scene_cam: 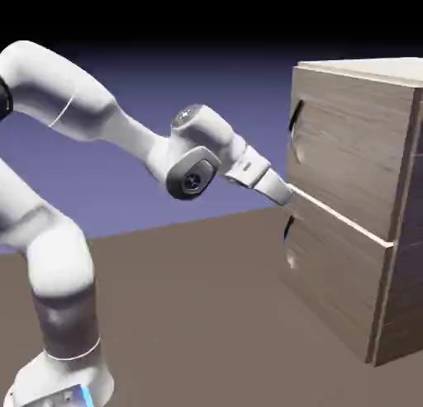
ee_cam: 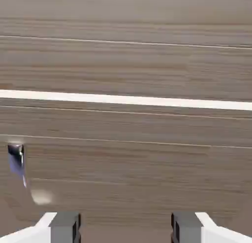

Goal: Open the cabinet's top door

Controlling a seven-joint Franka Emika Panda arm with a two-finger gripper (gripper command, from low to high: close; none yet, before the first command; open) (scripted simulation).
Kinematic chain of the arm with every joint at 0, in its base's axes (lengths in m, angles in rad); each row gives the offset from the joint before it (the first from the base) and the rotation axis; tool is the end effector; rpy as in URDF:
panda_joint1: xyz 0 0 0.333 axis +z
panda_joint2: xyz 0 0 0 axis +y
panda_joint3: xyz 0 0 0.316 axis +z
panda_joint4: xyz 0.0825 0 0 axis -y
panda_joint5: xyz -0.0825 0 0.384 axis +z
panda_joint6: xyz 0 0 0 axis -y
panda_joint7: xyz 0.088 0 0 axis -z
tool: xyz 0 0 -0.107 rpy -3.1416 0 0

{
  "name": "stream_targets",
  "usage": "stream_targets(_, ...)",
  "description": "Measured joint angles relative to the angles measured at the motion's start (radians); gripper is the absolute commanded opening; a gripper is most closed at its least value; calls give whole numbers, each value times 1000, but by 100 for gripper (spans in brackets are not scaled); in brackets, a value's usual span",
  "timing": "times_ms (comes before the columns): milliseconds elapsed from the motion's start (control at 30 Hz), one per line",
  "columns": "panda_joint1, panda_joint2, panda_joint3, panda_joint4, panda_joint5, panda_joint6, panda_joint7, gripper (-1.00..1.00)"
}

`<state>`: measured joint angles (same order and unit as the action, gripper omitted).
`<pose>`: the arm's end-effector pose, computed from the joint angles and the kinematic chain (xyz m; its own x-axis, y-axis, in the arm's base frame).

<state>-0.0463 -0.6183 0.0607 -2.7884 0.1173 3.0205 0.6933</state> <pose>0.3860 -0.0021 0.4848 0.4649 -0.7041 0.5367 -0.4681 -0.7100 -0.5260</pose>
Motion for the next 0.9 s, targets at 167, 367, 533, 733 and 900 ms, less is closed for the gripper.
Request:
stream_targets(167,-108,-90,113,40,217,-31,-89,0)
stream_targets(367,-238,-197,248,88,478,-67,-195,0)
stream_targets(533,-346,-286,360,128,696,-98,-283,0)
stream_targets(733,-476,-394,495,176,957,-135,-390,0)
stream_targets(900,-584,-483,608,216,1174,-165,-478,0)
